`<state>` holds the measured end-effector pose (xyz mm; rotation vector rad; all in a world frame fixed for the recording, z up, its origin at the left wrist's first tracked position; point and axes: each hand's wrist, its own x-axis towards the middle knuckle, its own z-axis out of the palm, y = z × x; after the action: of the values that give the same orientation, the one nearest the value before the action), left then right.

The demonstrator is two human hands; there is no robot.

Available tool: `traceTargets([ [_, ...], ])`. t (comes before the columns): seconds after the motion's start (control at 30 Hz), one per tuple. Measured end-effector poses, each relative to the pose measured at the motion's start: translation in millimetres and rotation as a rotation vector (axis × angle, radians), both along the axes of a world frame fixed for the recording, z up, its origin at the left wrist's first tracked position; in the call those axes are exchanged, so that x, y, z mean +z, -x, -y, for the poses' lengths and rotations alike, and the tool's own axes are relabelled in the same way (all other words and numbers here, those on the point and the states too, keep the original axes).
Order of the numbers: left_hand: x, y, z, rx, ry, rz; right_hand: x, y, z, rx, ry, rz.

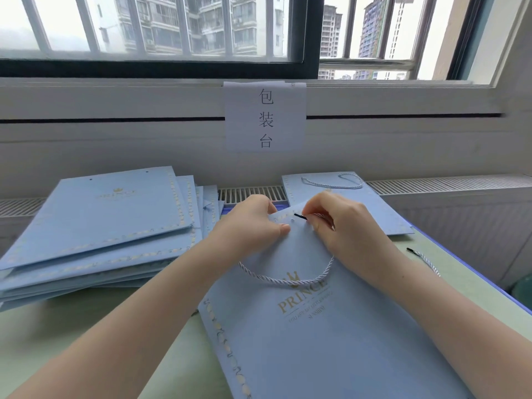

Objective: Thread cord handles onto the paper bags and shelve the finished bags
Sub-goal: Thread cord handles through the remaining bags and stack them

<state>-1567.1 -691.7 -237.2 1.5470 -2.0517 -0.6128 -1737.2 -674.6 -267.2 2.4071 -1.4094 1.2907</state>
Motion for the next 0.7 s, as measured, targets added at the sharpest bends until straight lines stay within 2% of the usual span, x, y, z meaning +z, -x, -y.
traceTargets([
  [0.1, 0.2, -1.1, 0.0, -0.037, -0.034, -0.088, -1.6, -4.2, 1.1, 0.031, 0.039, -0.016],
  [0.4, 4.0, -2.0, -3.0, -0.040, -0.003, -0.126, 0.0, -2.9, -0.3, -0.005, 0.047, -0.024],
  [0.7, 1.1, 2.8, -3.3, -0.007, 0.086, -0.032, -1.4, -10.3, -2.1, -0.072, 0.154, -0.121],
])
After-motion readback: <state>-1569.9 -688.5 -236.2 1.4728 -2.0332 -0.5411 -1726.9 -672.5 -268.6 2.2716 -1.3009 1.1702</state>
